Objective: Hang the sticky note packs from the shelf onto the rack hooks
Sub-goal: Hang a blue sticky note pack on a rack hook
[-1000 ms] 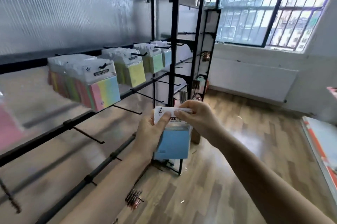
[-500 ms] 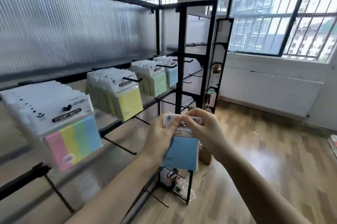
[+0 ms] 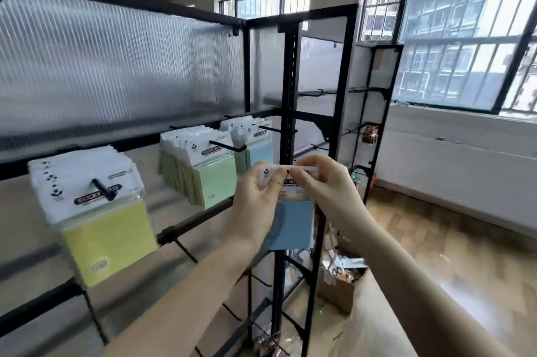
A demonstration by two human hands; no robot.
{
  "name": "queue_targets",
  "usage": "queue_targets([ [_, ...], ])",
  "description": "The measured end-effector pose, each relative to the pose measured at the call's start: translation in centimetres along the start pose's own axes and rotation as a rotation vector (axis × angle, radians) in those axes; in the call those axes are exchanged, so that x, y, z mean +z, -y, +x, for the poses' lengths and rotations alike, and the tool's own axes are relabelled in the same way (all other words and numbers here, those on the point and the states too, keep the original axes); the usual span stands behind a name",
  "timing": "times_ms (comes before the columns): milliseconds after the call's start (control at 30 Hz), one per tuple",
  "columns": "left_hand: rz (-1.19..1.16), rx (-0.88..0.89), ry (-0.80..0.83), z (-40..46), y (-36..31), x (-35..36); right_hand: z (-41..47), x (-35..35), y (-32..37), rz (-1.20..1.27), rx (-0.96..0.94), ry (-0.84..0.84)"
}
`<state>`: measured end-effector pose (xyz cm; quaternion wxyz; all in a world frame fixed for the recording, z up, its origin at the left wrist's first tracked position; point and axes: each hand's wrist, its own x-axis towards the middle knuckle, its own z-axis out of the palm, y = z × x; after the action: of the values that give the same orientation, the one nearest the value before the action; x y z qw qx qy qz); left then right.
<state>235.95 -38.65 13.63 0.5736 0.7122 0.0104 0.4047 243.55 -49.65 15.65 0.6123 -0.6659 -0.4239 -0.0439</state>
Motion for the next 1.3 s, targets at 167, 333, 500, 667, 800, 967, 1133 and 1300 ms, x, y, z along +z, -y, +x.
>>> queue_targets([
  [167,0.043,-0.008,-0.159,5.2,1.9,3.3,5.7,-2.7,-2.6,0.088,-0.023,0.027],
  [333,0.221,0.011,-0.256,8.7,2.9,5.2,9.7,-3.2,-5.1,0.130,-0.037,-0.014],
  [500,0.367,0.065,-0.352,10.4,3.5,6.2,12.0,-2.8,-7.2,0.185,0.000,-0.017],
  [667,0.437,0.103,-0.372,11.0,4.4,6.3,13.1,-2.7,-8.6,0.248,0.002,0.029],
  [800,0.452,0.094,-0.343,11.3,5.0,5.9,13.6,-2.4,-9.4,0.253,0.002,0.074],
  [967,0.441,0.015,-0.383,11.1,5.8,5.4,14.2,-1.3,-10.5,0.292,0.004,0.133],
  [1133,0.738,0.091,-0.598,11.1,7.0,4.2,15.6,0.1,-11.9,0.218,0.003,0.029],
  [1300,0.941,0.118,-0.643,11.6,7.7,3.6,16.7,1.7,-13.3,0.170,0.088,0.074],
])
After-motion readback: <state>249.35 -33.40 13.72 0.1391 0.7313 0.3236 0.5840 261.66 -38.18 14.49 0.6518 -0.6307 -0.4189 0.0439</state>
